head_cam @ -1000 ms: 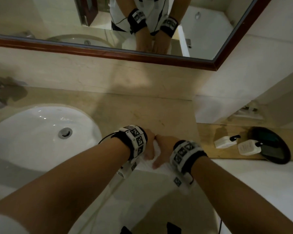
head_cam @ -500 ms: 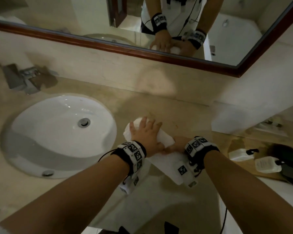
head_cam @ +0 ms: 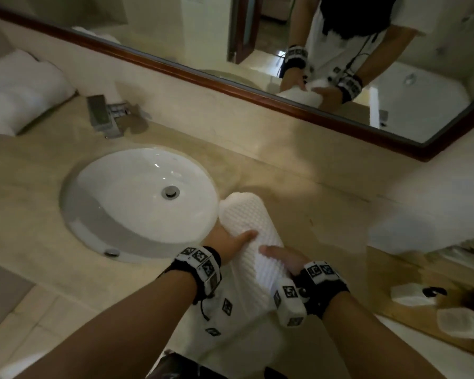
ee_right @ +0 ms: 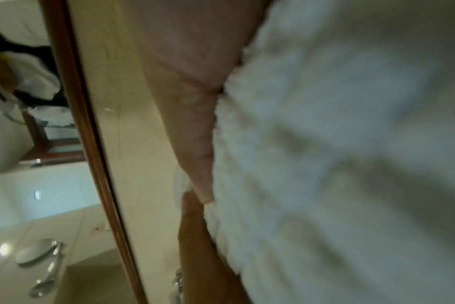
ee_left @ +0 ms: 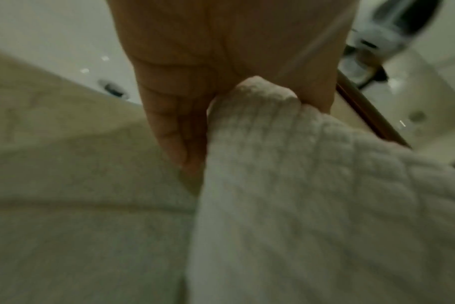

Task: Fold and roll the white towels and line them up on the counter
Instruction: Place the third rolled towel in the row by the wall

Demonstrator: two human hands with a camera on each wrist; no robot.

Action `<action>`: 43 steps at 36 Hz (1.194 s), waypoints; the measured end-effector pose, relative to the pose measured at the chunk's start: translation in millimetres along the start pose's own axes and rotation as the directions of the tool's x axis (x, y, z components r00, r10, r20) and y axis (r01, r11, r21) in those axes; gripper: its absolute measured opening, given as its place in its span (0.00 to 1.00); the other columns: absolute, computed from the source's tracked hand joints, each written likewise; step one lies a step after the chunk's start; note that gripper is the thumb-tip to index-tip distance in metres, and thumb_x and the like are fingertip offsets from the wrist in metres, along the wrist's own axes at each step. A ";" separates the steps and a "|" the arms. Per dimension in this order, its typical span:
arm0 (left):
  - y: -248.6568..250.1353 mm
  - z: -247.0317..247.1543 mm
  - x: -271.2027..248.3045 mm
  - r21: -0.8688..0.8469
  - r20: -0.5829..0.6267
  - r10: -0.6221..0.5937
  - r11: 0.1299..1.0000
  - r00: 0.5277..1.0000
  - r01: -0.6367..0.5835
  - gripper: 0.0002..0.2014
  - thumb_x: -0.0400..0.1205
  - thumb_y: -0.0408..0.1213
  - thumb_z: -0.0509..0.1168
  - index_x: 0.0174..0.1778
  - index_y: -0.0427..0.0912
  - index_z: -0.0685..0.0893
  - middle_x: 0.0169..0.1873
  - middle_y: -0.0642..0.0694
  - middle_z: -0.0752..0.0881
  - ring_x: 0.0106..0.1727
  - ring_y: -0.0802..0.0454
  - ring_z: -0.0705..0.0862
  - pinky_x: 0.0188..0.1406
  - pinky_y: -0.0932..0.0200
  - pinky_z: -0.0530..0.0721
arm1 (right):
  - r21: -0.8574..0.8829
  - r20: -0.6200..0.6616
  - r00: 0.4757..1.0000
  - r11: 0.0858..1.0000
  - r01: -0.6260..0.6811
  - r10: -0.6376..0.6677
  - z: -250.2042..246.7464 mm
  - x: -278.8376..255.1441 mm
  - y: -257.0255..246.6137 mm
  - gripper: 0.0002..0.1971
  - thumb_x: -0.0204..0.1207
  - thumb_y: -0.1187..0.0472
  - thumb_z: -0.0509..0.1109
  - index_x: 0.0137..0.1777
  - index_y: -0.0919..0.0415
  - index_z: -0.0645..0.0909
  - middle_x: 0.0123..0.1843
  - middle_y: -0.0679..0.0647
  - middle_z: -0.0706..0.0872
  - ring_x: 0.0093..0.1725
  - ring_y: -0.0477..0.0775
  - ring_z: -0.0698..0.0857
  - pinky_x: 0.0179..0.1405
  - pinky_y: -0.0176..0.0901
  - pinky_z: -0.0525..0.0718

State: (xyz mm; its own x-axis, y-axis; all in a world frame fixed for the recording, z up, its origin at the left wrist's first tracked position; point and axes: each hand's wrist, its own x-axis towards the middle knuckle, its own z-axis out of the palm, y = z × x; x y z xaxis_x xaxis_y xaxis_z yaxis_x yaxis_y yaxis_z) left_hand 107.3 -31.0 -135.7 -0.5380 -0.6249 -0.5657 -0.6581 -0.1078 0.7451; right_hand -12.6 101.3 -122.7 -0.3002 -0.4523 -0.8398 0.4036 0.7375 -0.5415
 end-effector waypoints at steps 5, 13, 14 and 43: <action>-11.2 -41.2 1.6 -0.447 0.105 -0.087 0.886 0.991 0.125 0.64 0.45 0.71 0.78 0.76 0.46 0.66 0.68 0.45 0.79 0.64 0.39 0.81 0.58 0.37 0.85 | 0.139 0.065 0.993 0.986 0.093 -0.102 46.7 5.3 -15.4 0.43 0.48 0.47 0.88 0.64 0.63 0.82 0.58 0.63 0.89 0.58 0.68 0.87 0.65 0.66 0.79; -31.1 -152.6 -4.9 -0.654 0.089 0.141 0.755 0.986 -0.049 0.41 0.64 0.41 0.78 0.72 0.48 0.67 0.64 0.44 0.82 0.62 0.45 0.83 0.52 0.51 0.86 | 0.241 0.110 0.975 0.957 0.160 -0.191 152.3 26.5 -64.4 0.51 0.56 0.36 0.82 0.76 0.60 0.69 0.70 0.64 0.80 0.68 0.65 0.81 0.70 0.64 0.75; -35.1 -170.8 -4.7 -0.652 0.074 0.154 0.755 0.985 -0.069 0.44 0.63 0.41 0.79 0.74 0.47 0.66 0.65 0.43 0.81 0.62 0.45 0.83 0.53 0.50 0.87 | 0.232 0.100 0.973 0.956 0.179 -0.207 169.6 25.9 -72.8 0.51 0.54 0.37 0.83 0.74 0.61 0.71 0.68 0.63 0.81 0.65 0.63 0.82 0.67 0.61 0.79; -77.3 -565.8 112.2 0.154 0.114 0.194 0.966 0.974 -0.210 0.38 0.67 0.49 0.76 0.73 0.53 0.69 0.63 0.56 0.79 0.63 0.54 0.79 0.63 0.55 0.80 | 0.260 -0.081 0.973 0.938 0.229 -0.215 511.9 138.9 -288.6 0.60 0.38 0.27 0.80 0.73 0.55 0.72 0.65 0.59 0.82 0.59 0.65 0.84 0.61 0.63 0.82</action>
State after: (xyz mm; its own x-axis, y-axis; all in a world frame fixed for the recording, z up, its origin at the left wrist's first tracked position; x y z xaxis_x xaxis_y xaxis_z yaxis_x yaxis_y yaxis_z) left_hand 395.8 -530.2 -56.9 -0.7116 -0.5420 -0.4470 -0.6037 0.1462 0.7837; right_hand 271.6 -431.2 -103.0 -0.4489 -0.5581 -0.6978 0.5345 0.4581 -0.7102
